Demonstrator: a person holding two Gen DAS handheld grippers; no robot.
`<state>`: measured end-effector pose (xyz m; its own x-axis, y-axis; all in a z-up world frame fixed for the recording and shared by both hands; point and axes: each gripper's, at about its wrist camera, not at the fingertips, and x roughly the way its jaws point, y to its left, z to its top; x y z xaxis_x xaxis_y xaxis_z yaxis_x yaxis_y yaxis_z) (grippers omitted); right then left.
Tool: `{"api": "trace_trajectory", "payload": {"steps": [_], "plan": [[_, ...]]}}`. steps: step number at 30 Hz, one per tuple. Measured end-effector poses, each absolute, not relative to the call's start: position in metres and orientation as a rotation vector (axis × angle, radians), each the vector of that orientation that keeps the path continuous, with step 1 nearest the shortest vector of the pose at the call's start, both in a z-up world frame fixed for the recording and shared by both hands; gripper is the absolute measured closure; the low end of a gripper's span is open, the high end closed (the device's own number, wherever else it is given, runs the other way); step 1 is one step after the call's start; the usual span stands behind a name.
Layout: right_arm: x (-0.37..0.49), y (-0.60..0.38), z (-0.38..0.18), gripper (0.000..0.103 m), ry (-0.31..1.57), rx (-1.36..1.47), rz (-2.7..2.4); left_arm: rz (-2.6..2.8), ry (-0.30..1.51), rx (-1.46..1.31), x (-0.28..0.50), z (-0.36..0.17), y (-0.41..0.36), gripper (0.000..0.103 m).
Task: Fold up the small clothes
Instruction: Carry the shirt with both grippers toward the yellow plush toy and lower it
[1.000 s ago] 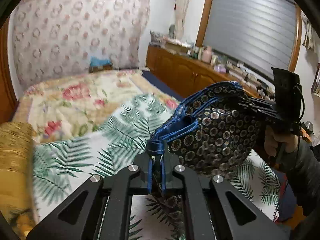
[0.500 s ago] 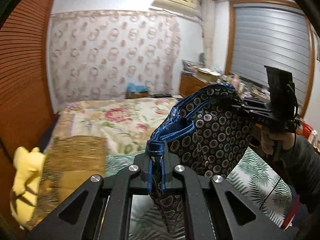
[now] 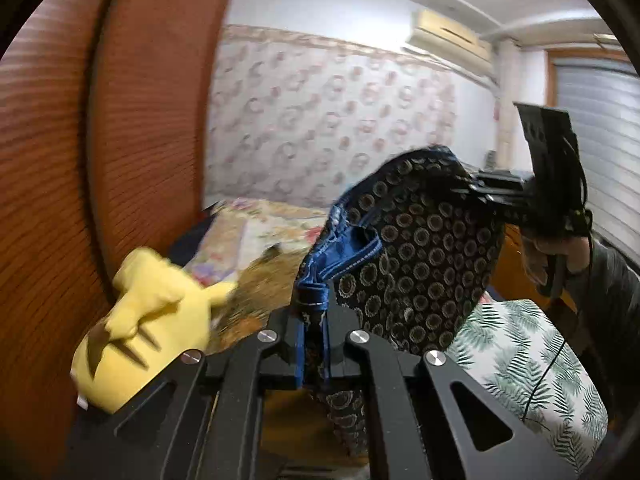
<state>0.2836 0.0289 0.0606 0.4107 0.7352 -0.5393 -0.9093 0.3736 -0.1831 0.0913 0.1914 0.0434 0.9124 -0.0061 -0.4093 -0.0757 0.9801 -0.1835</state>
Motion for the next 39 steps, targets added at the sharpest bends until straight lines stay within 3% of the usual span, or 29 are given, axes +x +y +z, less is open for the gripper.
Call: {"api": "trace_trajectory", "payload": {"steps": [12,15,17,19,30,33,35,37,38,39], "plan": [[0.353,0.119,0.002,0.085,0.525,-0.553,1.122,0.176,0.541,-0.321,0.075,-0.032,0.236,0.096],[0.365,0.116,0.000,0.065,0.567,-0.523,1.087,0.190,0.547,-0.331,0.074,-0.036,0.236,0.096],[0.373,0.104,0.001,0.042,0.574,-0.491,1.074,0.199,0.553,-0.340,0.073,-0.037,0.238,0.096],[0.380,0.085,0.001,0.037,0.561,-0.465,1.036,0.208,0.558,-0.346,0.073,-0.037,0.239,0.096],[0.403,0.034,-0.084,0.036,0.788,-0.429,1.053,0.233,0.578,-0.316,0.072,-0.035,0.239,0.093],[0.413,0.037,-0.100,0.036,0.781,-0.410,1.021,0.244,0.555,-0.296,0.067,-0.027,0.236,0.081],[0.415,0.038,-0.099,0.036,0.777,-0.395,1.005,0.236,0.537,-0.284,0.063,-0.021,0.235,0.061],[0.396,0.040,-0.093,0.036,0.760,-0.387,0.994,0.214,0.526,-0.265,0.061,-0.014,0.231,0.049],[0.382,0.042,-0.087,0.036,0.743,-0.378,0.998,0.215,0.520,-0.257,0.060,-0.010,0.229,0.034],[0.368,0.040,-0.081,0.036,0.725,-0.365,1.012,0.221,0.512,-0.245,0.058,-0.005,0.226,0.025]]}}
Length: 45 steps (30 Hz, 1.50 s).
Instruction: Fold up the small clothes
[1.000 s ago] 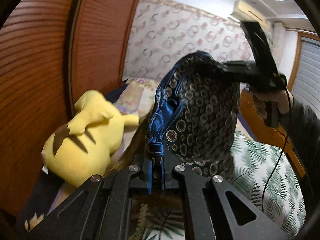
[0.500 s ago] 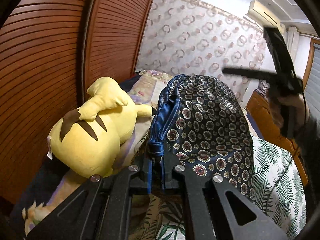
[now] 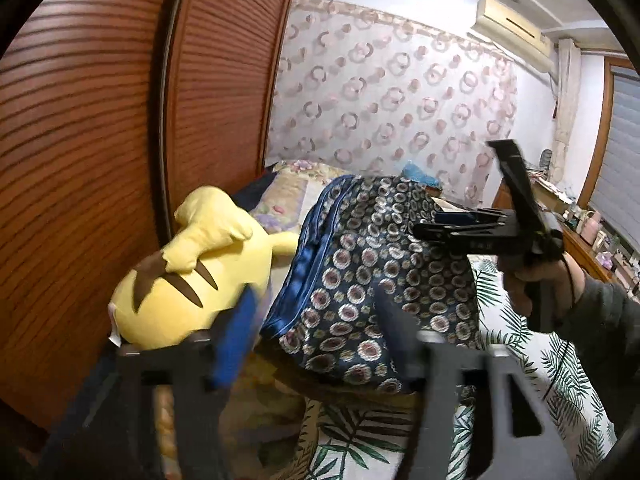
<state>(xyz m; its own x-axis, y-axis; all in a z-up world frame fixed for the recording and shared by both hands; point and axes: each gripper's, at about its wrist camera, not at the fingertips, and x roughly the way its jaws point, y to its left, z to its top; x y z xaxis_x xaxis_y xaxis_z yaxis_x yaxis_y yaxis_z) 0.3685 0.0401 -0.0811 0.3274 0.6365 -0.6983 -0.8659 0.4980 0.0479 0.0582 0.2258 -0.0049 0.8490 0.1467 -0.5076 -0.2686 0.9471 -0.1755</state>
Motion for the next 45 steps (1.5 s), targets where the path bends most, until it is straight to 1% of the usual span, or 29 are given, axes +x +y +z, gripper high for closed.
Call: {"api": "trace_trajectory", "payload": {"steps": [1,3,5,10,13,16,20,28,37,42,43,44,45], "plan": [[0.363,0.037,-0.079,0.036,0.716,-0.350,1.026,0.223,0.497,-0.240,0.056,-0.001,0.224,0.019],[0.335,0.034,-0.083,0.036,0.700,-0.326,1.059,0.233,0.466,-0.226,0.051,0.006,0.221,0.017],[0.311,0.027,-0.088,0.036,0.691,-0.328,1.089,0.238,0.456,-0.211,0.048,0.011,0.217,0.013],[0.281,0.013,-0.098,0.036,0.706,-0.367,1.118,0.243,0.452,-0.172,0.043,0.017,0.209,0.007],[0.283,0.015,-0.110,0.036,0.726,-0.397,1.085,0.239,0.450,-0.162,0.040,0.021,0.205,0.006],[0.285,0.008,-0.109,0.036,0.740,-0.363,1.061,0.224,0.446,-0.146,0.039,0.025,0.198,0.006],[0.263,-0.018,-0.088,0.036,0.707,-0.328,1.019,0.195,0.436,-0.128,0.040,0.030,0.184,0.006],[0.208,-0.099,-0.049,0.036,0.634,-0.260,0.880,0.090,0.441,-0.078,0.044,0.036,0.131,0.006],[0.144,-0.176,-0.028,0.036,0.577,-0.149,0.680,-0.020,0.443,-0.065,0.044,0.040,0.069,0.006],[0.117,-0.208,-0.018,0.031,0.548,-0.107,0.568,-0.056,0.436,-0.043,0.046,0.050,0.038,0.006],[0.110,-0.212,-0.013,0.029,0.541,-0.101,0.547,-0.064,0.433,-0.040,0.045,0.052,0.034,0.006],[0.105,-0.216,-0.012,0.022,0.536,-0.095,0.525,-0.070,0.428,-0.038,0.045,0.055,0.029,0.006],[0.098,-0.223,-0.009,0.019,0.527,-0.085,0.508,-0.075,0.422,-0.035,0.044,0.058,0.024,0.006]]}}
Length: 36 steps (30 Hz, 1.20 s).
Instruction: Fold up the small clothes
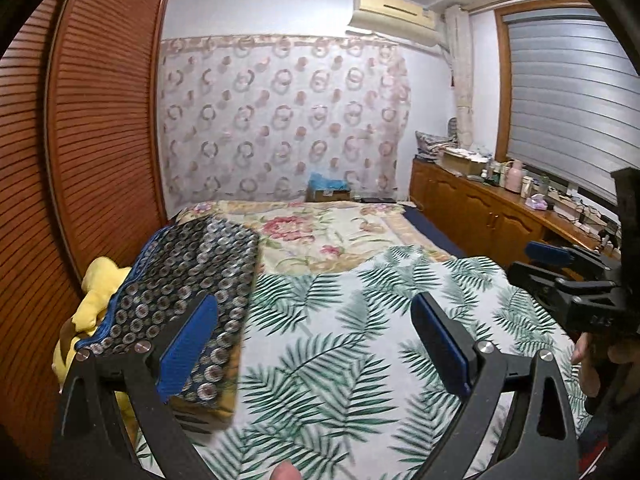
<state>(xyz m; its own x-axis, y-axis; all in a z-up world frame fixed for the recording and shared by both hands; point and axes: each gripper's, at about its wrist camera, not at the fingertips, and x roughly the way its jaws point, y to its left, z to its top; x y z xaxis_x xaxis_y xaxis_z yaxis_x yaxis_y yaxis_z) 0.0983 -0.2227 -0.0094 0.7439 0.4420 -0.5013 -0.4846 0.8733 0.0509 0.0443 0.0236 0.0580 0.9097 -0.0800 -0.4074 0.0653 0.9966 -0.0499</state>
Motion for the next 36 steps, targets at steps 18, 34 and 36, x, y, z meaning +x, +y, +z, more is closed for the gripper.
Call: {"api": "trace_trajectory", "payload": {"steps": [18,34,36], "plan": [[0.031,-0.209,-0.028,0.018,0.414,-0.012,0.342,-0.093,0.377,-0.006,0.032,0.092,-0.023,0.006],[0.021,-0.202,-0.029,0.018,0.415,-0.004,0.332,-0.092,0.382,-0.002,0.032,0.084,-0.023,0.006],[0.022,-0.202,-0.026,0.018,0.417,-0.003,0.330,-0.092,0.382,-0.002,0.031,0.084,-0.023,0.006]]}}
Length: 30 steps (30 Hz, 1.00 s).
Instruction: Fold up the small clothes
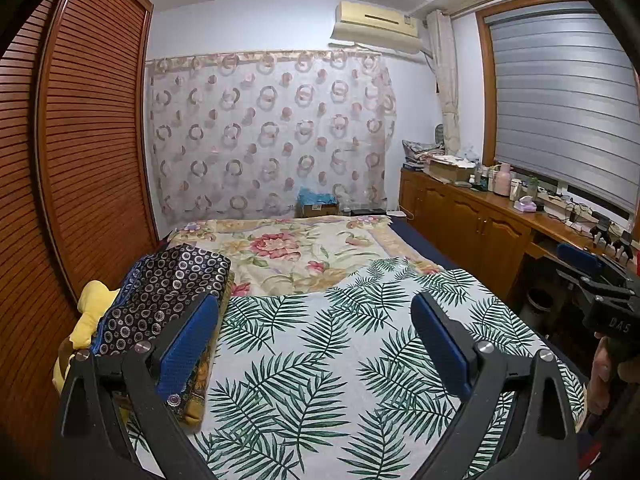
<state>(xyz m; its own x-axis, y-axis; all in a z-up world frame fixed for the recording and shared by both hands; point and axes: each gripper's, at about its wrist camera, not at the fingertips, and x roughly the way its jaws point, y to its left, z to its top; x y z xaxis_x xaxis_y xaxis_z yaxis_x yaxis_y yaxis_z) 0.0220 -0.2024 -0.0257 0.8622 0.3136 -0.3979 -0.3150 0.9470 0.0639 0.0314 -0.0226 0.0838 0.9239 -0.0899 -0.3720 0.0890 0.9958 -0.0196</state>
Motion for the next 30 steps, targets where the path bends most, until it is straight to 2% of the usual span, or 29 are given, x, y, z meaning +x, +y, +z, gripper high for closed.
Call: {"api": "trace_trajectory", "payload": {"steps": [30], "plan": [[0.0237,-0.2120,-0.0227,0.018,0.417,-0.006,0.334,-0.066,0.363,0.008,0.0278,0.0904,-0.0213,0.006]]}}
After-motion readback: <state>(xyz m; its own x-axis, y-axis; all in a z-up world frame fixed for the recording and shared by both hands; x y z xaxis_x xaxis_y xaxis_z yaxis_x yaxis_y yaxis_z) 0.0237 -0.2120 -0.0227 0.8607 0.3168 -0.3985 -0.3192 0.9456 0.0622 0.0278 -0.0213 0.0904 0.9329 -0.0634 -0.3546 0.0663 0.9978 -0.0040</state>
